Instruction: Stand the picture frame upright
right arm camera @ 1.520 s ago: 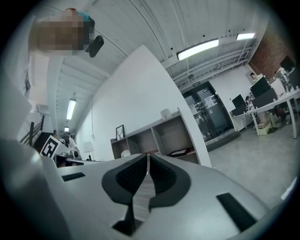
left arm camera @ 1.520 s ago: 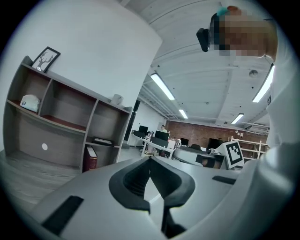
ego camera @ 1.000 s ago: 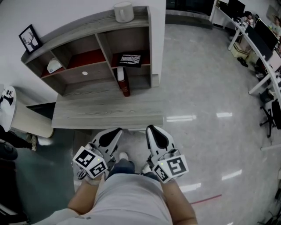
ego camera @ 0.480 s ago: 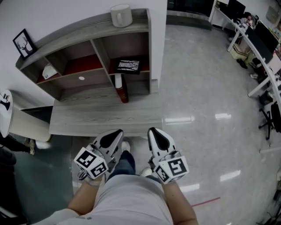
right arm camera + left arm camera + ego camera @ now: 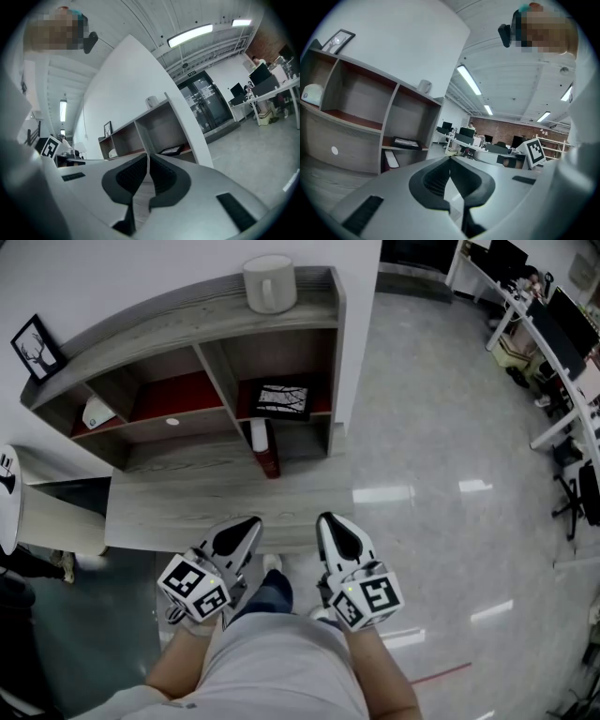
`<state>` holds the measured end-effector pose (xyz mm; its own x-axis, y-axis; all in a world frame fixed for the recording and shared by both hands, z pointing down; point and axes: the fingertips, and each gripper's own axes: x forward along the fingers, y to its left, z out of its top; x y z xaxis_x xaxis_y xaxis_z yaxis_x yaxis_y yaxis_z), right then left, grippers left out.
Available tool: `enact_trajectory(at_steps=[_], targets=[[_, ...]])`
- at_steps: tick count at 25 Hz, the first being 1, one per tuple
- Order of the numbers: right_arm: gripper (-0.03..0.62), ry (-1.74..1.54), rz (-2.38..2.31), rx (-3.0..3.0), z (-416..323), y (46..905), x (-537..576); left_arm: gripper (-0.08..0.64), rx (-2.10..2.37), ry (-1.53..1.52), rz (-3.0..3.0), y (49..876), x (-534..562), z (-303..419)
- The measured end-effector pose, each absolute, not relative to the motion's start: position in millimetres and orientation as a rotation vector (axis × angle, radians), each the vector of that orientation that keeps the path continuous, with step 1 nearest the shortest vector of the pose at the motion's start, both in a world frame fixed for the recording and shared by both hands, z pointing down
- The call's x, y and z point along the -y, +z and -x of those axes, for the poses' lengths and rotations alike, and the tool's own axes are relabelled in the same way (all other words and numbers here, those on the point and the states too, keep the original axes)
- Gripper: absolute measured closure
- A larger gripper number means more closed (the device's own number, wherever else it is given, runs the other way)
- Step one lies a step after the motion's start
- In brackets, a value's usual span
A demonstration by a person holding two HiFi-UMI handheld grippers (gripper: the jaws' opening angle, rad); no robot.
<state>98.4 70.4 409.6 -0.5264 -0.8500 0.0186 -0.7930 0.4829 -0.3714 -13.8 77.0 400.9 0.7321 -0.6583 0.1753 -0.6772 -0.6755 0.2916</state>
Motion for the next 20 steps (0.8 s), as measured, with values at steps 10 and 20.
enact_trajectory(at_steps=[10, 20], targets=[[0.561, -0.598, 1.472, -2.492, -72, 419, 6, 0.545, 0.969, 0.096, -2.607, 404, 2, 40], [0.561, -0.638, 1.58, -2.448, -46, 430, 61, 0.543, 0.885, 0.144, -2.624, 416, 66, 66]])
